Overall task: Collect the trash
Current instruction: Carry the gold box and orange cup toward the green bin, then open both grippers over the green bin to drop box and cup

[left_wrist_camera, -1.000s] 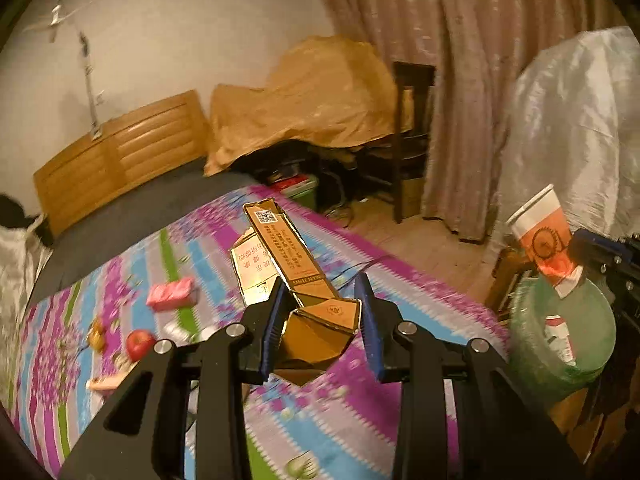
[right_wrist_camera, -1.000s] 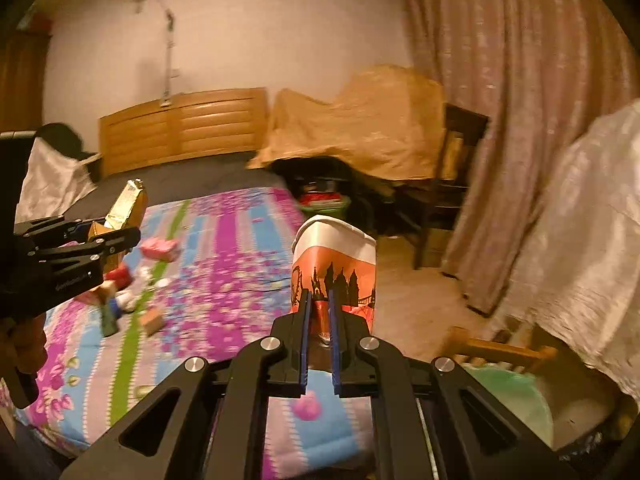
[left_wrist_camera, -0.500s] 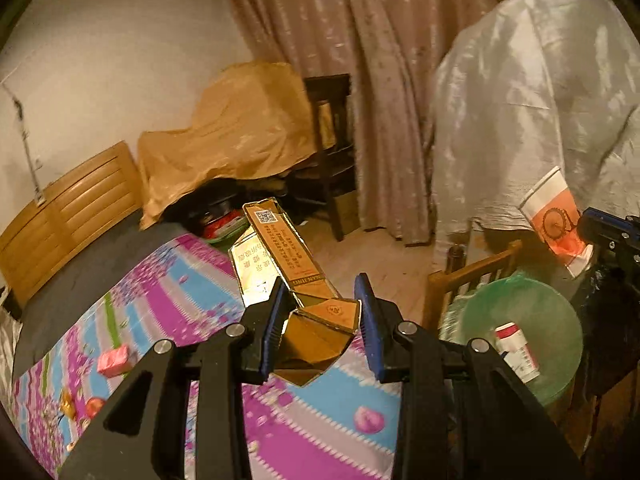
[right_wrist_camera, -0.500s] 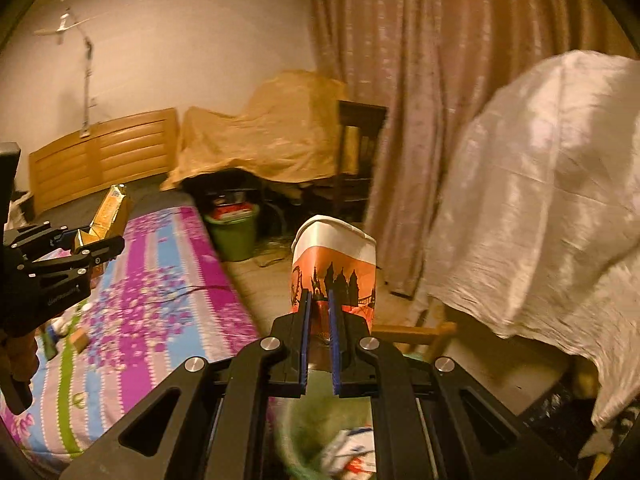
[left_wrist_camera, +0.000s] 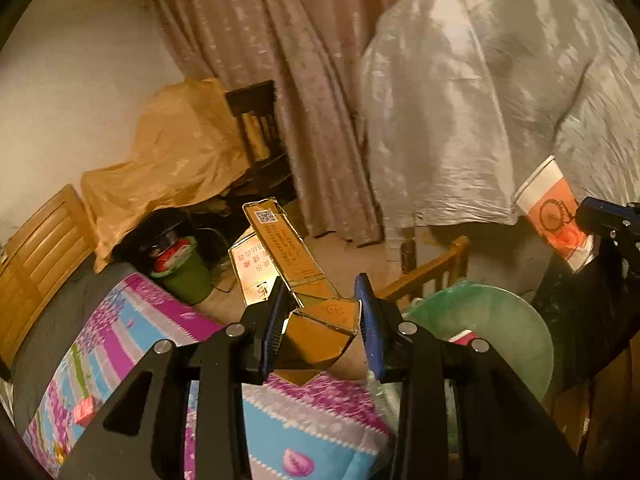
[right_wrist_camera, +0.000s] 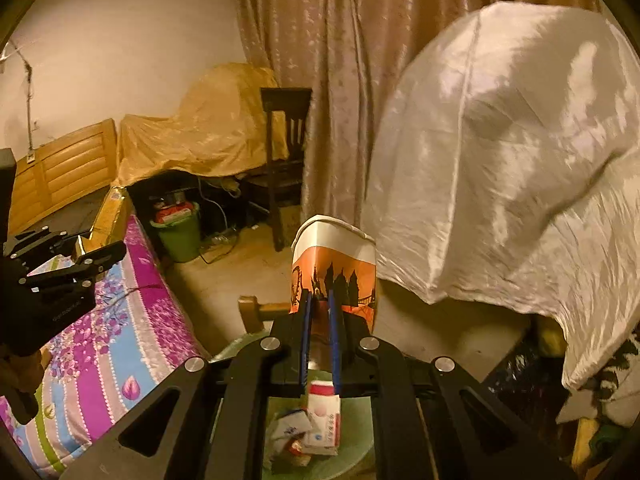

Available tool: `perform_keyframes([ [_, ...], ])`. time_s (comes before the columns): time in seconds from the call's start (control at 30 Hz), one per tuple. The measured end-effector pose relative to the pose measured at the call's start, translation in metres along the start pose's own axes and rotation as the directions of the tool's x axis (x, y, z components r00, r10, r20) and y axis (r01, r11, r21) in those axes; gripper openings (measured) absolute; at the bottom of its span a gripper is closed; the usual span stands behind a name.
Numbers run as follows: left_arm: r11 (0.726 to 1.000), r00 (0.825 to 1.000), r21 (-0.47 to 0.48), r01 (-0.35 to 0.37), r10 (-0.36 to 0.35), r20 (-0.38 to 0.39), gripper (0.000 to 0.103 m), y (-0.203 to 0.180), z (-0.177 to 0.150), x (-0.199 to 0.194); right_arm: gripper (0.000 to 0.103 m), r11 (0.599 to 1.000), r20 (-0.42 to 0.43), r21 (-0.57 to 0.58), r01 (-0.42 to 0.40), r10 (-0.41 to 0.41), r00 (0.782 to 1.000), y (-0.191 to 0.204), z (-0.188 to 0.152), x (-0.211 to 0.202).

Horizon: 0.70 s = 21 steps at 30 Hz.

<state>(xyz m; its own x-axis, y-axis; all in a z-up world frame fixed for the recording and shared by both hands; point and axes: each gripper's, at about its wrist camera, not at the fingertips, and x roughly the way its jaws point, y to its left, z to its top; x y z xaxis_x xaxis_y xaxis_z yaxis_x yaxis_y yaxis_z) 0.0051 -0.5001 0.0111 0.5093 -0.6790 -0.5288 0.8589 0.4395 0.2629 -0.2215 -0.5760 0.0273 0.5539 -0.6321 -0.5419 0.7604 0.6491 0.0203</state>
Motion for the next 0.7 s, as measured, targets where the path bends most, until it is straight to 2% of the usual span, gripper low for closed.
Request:
perform_keyframes([
  [0.13, 0.998, 0.997, 0.014, 0.065, -0.064, -0.039, 0.033, -0.022, 0.001, 0.019, 0.009, 0.999, -0.034, 0.045, 0.024, -0.023, 0.999, -0.012, -0.015, 0.007],
  [0.33, 0.991, 0.990, 0.058, 0.117, -0.113, -0.082, 0.033, -0.046, -0.003, 0.037, 0.009, 0.995, -0.084, 0.086, 0.047, -0.040, 0.996, -0.024, -0.035, 0.017],
  [0.7, 0.974, 0.971, 0.104, 0.200, -0.183, -0.151, 0.033, -0.068, -0.017, 0.057, 0.009, 0.992, -0.119, 0.111, 0.058, -0.044, 0.992, -0.028, -0.045, 0.021],
])
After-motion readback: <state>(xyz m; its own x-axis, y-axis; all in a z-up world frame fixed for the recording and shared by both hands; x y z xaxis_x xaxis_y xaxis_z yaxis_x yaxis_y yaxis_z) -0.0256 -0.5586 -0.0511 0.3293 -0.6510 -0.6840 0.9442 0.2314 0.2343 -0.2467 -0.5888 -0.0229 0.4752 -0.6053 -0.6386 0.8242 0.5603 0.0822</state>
